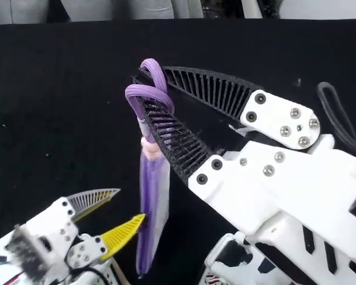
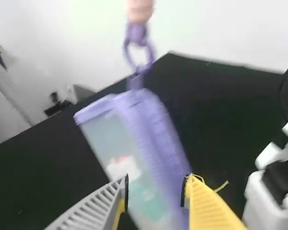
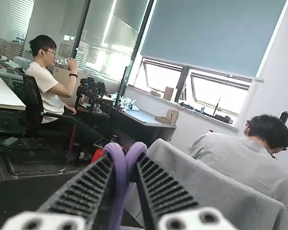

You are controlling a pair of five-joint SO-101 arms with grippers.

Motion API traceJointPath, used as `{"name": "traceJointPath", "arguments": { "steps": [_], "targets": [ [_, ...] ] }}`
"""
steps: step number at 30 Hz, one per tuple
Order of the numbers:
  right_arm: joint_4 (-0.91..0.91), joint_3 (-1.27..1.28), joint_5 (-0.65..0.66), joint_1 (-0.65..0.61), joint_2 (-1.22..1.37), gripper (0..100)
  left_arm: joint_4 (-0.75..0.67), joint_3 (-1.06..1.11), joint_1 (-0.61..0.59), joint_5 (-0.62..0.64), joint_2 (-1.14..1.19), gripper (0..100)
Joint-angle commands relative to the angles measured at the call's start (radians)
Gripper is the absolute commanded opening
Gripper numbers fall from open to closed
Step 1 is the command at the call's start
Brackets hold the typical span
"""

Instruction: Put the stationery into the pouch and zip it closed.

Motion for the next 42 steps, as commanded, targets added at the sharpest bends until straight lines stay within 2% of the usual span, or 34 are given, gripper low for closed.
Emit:
{"name": "traceJointPath", "arguments": {
  "steps": [1, 10, 18, 20, 24, 27, 32, 36, 42],
  "targets": [
    [0.002, 0.001, -0.002, -0.012, 0.005, 1.1, -0.005, -0.059, 0.045, 0.069, 0.017, 21],
    [0.003, 0.001, -0.002, -0.012, -0.001, 1.1, -0.094, 0.11, 0.041, 0.066, 0.009, 21],
    [0.032, -0.007, -0.002, -0.012, -0.001, 1.1, -0.101, 0.124, 0.035, 0.064, 0.008, 21],
    [0.035, -0.008, -0.005, -0.014, -0.001, 1.1, -0.132, 0.142, -0.019, 0.064, 0.008, 21],
    [0.037, -0.008, -0.009, -0.014, -0.002, 1.1, -0.29, 0.262, -0.209, 0.064, 0.008, 21],
    [0.037, -0.008, -0.006, -0.014, -0.002, 1.1, -0.341, 0.309, -0.266, 0.064, 0.006, 21],
    [0.038, 0.001, -0.003, -0.014, -0.047, 1.1, -0.299, 0.265, -0.274, 0.064, 0.006, 21],
    [0.04, 0.001, -0.003, -0.014, -0.082, 1.1, -0.299, 0.268, -0.26, -0.017, 0.006, 21],
    [0.095, 0.001, -0.006, -0.014, -0.093, 1.1, -0.305, 0.272, -0.174, -0.031, 0.008, 20]
  ]
}}
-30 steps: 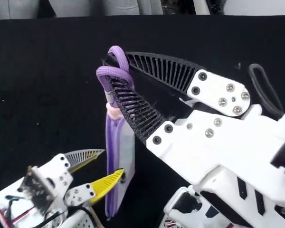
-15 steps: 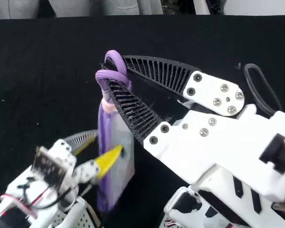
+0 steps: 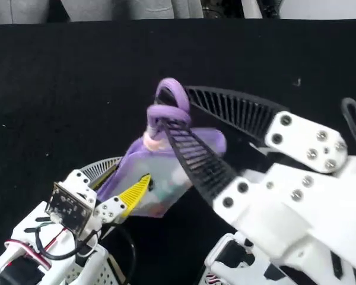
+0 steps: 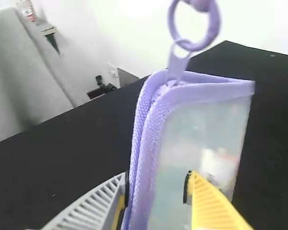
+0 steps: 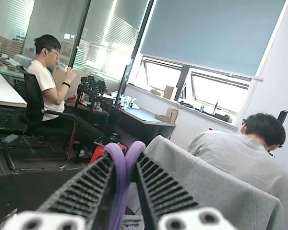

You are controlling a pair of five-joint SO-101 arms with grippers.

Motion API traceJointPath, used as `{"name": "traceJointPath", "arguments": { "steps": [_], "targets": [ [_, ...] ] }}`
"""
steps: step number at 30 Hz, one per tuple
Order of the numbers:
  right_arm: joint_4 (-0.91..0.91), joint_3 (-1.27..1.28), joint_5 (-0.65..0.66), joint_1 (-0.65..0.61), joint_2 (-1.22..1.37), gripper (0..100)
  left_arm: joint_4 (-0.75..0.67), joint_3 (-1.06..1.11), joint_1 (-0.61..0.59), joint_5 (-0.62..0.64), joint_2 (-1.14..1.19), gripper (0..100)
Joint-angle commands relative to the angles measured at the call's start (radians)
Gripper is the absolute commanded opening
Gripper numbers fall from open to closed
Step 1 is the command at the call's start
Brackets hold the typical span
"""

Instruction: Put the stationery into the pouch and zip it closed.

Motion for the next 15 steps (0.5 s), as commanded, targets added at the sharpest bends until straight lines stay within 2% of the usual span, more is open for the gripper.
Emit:
{"name": "traceJointPath", "arguments": {
  "steps": [1, 5, 7, 11, 15],
  "targets": [
    [0.032, -0.001, -0.006, -0.014, -0.024, 1.1, -0.017, -0.015, 0.053, -0.011, 0.008, 18],
    [0.051, 0.001, -0.002, -0.011, -0.024, 1.1, -0.133, 0.09, 0.051, -0.011, 0.006, 2],
    [0.058, 0.001, -0.002, -0.009, -0.022, 1.1, -0.16, 0.13, 0.053, -0.011, 0.006, 5],
    [0.075, -0.001, 0.006, -0.006, -0.025, 1.1, -0.161, 0.143, 0.051, -0.011, 0.005, 3],
    [0.13, 0.007, 0.115, -0.006, -0.016, 1.1, -0.146, 0.153, 0.05, -0.011, -0.069, 3]
  ]
}}
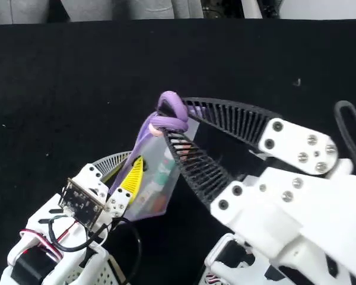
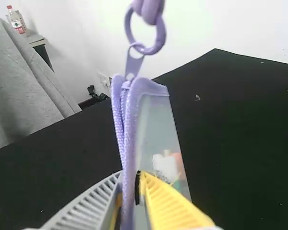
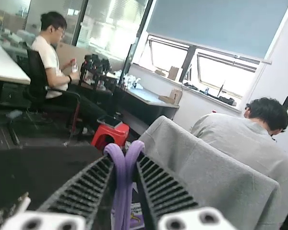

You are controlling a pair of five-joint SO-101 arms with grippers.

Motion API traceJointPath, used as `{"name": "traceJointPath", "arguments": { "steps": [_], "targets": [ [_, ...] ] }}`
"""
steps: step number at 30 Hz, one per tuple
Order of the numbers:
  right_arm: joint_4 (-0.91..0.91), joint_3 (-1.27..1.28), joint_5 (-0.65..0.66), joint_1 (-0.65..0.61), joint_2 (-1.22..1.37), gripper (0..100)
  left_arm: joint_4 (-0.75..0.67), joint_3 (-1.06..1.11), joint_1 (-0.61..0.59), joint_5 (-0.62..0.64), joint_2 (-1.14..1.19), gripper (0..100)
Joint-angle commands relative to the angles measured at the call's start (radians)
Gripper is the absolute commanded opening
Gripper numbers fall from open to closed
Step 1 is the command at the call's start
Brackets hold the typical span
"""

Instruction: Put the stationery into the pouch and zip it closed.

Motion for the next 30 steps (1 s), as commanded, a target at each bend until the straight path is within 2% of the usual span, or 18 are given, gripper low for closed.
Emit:
{"name": "traceJointPath", "arguments": {
  "steps": [1, 4, 11, 14, 18, 21, 25, 30],
  "targets": [
    [0.041, 0.019, 0.106, -0.006, -0.008, 1.1, 0.028, 0.004, 0.005, -0.011, -0.064, 3],
    [0.041, 0.068, 0.124, 0.046, -0.015, 1.1, 0.044, -0.028, 0.005, -0.011, -0.054, 3],
    [-0.077, 0.3, 0.123, 0.39, -0.013, 1.1, 0.035, -0.05, -0.018, -0.011, -0.058, 3],
    [-0.235, 0.45, 0.123, 0.511, -0.01, 1.1, -0.012, -0.065, -0.097, 0.008, -0.058, 3],
    [-0.465, 0.645, 0.121, 0.641, -0.013, 1.1, -0.068, -0.097, -0.236, 0.109, -0.058, 3],
    [-0.603, 0.736, 0.075, 0.73, -0.013, 1.1, -0.121, -0.099, -0.28, 0.137, -0.06, 3],
    [-0.732, 0.808, 0.0, 0.835, -0.013, 1.1, -0.219, -0.099, -0.239, 0.137, -0.058, 3],
    [-0.879, 0.905, -0.023, 0.91, -0.004, 1.1, -0.256, -0.108, -0.11, 0.137, -0.058, 3]
  ]
}}
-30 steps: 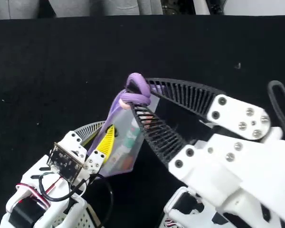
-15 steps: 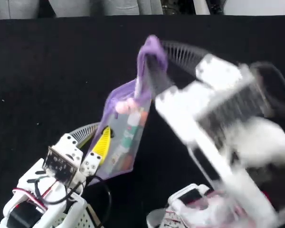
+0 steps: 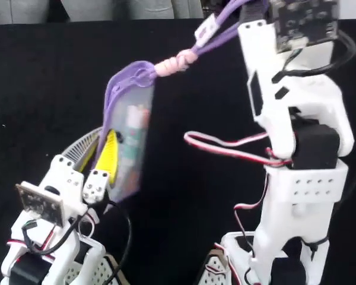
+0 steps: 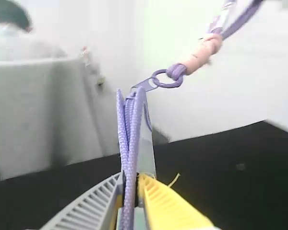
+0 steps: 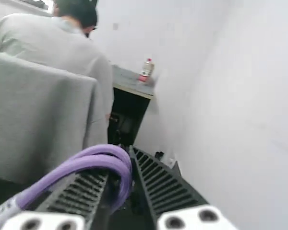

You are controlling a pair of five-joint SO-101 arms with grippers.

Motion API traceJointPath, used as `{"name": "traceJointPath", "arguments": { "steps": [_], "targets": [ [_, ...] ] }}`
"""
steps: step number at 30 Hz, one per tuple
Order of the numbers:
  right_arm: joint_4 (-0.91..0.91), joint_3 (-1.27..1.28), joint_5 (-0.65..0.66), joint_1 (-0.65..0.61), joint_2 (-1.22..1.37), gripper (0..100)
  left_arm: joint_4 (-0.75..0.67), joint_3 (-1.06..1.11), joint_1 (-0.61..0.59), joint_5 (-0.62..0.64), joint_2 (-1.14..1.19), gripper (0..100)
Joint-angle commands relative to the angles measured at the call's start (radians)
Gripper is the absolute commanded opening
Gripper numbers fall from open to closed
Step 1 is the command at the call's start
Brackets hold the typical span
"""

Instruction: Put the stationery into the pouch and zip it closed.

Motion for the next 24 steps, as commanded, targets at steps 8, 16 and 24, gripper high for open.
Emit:
{"name": "traceJointPath", "arguments": {
  "steps": [8, 16, 24],
  "targets": [
    [-0.454, 0.283, -0.018, 0.106, 0.001, 1.1, -0.057, -0.306, 0.113, 0.011, -0.009, 3],
    [-0.496, 0.2, -0.02, 0.16, 0.194, 1.1, -0.049, -0.423, -0.019, 0.012, -0.009, 3],
    [-0.496, 0.042, -0.112, 0.215, 0.479, 1.1, -0.058, -0.499, -0.021, 0.06, -0.009, 3]
  ]
}}
